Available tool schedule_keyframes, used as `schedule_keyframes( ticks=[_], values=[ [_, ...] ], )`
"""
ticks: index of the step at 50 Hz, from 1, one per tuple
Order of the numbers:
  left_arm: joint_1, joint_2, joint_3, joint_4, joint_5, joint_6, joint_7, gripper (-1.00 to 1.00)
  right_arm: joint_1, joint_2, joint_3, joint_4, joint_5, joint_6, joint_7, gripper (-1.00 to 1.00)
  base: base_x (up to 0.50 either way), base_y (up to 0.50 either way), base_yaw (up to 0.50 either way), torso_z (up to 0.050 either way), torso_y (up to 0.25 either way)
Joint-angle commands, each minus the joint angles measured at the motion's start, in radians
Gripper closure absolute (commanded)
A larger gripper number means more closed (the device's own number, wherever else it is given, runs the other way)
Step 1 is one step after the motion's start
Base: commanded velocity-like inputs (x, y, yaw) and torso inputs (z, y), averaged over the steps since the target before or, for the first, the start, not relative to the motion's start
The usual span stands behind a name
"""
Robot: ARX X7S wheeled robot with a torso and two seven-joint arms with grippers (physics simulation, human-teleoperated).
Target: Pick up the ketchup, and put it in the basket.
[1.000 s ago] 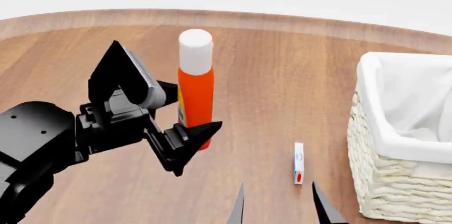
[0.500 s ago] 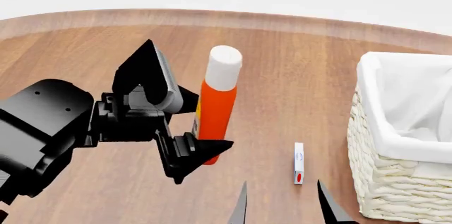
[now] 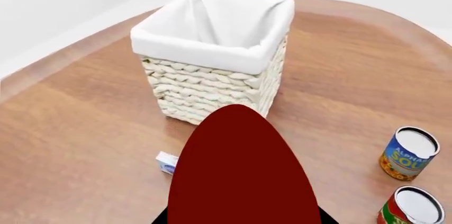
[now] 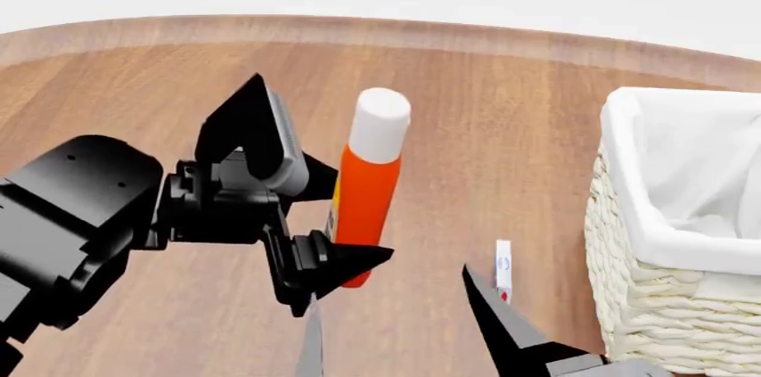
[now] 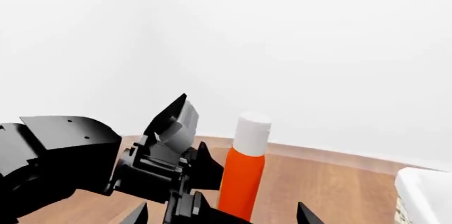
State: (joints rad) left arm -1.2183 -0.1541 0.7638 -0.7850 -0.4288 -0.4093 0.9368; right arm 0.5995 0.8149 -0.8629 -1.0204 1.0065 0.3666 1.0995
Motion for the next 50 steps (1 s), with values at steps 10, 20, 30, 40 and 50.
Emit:
schedule_keyframes(
  ticks=[10,20,30,40,50],
  values=[
    [0.022,-0.015,0.009,0.030,-0.018,-0.006,0.009,1.00,0.349,0.084,-0.185,0.028,0.222,-0.122,0.096,-1.00,0.00,0.00,0.00,0.000,0.000],
    [0.033,-0.020,0.017,0.031,-0.018,0.001,0.014,1.00,0.365,0.081,-0.173,0.081,0.240,-0.140,0.047,-1.00,0.00,0.00,0.00,0.000,0.000],
    [0.042,-0.025,0.023,0.045,-0.021,-0.002,0.013,1.00,0.365,0.066,-0.172,0.138,0.234,-0.150,-0.001,-1.00,0.00,0.00,0.00,0.000,0.001],
    [0.047,-0.026,0.036,0.045,-0.015,0.004,0.016,1.00,0.349,0.052,-0.150,0.214,0.270,-0.216,-0.096,-1.00,0.00,0.00,0.00,0.000,0.000],
    [0.054,-0.028,0.050,0.044,-0.007,0.011,0.017,1.00,0.296,0.050,-0.114,0.284,0.328,-0.331,-0.219,-1.00,0.00,0.00,0.00,0.000,0.000]
  ],
)
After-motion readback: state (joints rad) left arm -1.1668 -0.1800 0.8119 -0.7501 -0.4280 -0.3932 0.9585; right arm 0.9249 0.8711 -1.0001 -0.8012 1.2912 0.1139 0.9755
